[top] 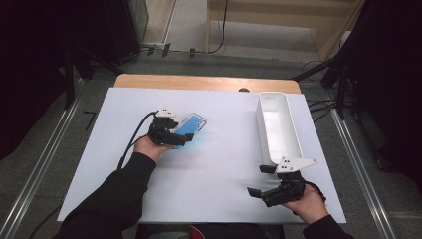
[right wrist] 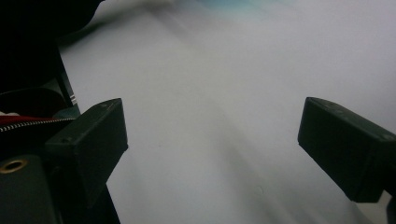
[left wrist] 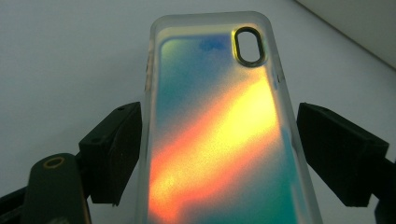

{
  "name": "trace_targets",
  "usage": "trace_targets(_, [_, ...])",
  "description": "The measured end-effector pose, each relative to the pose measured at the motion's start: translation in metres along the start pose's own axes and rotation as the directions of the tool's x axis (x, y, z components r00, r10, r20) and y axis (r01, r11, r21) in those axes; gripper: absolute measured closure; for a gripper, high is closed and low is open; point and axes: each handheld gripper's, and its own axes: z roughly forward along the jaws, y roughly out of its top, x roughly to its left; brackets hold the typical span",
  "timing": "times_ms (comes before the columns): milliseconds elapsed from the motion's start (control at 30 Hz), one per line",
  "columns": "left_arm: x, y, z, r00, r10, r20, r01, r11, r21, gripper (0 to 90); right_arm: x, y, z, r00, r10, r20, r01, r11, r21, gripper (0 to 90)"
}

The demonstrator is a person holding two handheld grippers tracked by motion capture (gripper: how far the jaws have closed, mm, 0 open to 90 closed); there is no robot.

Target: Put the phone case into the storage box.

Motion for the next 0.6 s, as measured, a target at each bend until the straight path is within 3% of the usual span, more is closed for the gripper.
trace_targets(367, [-0.0088,-0.0002,-0.0082,0.9976,-0.033,0.06,0.034,0.9993,-0.014,16.6,0.0001,0.0,0.0,1.0,0.0,-0.002,0.0,1.0,0.001,7.1])
trace_targets(600, [-0.0106,-0.0019,-0.0104,0.9963,-0.05,0.07,0.05,0.9987,-0.012,16.6,-0.0001,0.0,-0.0001,1.0,-0.002,0.004,0.002,1.0,-0.001,7.1])
